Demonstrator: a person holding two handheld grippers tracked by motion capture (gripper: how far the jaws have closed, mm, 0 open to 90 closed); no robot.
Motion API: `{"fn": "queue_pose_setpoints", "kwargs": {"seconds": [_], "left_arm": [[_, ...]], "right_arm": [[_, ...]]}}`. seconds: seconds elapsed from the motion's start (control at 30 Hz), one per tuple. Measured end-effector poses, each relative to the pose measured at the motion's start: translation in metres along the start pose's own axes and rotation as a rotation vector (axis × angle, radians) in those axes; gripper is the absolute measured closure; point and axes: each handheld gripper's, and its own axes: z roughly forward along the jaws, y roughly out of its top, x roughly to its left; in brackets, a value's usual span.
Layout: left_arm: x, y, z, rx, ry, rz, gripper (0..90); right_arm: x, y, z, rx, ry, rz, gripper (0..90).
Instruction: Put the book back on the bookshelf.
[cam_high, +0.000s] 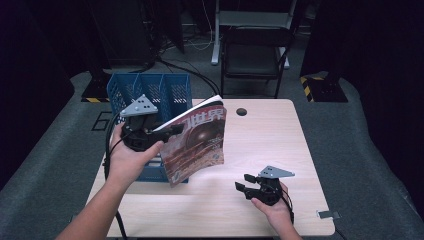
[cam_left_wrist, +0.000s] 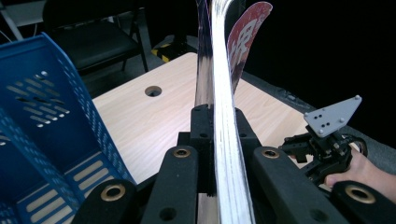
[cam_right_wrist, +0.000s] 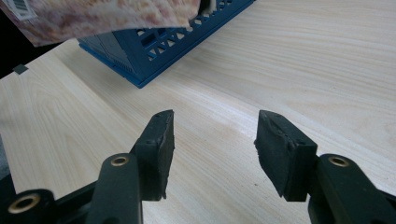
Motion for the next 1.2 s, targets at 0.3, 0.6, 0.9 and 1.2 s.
{"fn": "queue_pose_setpoints", "kwargs": {"seconds": [0.3, 0.6, 0.9, 1.2], "left_arm": [[0.008, 0.012, -0.023, -0.043, 0.04, 0.002, 84.0], [0.016, 0.015, -0.036, -0.058, 0.073, -0.014, 84.0], [0.027, 0.013, -0.045, -0.055, 0.116, -0.017, 84.0], [0.039, 0.008, -0.054, -0.066, 0.15, -0.047, 84.0]], "right_arm": [[-0.002, -0.001, 0.001, 0.006, -0.004, 0.012, 47.3], [-0.003, -0.003, 0.002, 0.009, -0.006, 0.005, 47.3], [-0.004, -0.004, 0.003, 0.019, -0.007, 0.015, 47.4], [-0.003, -0.004, 0.003, 0.021, -0.011, 0.008, 47.4]]}}
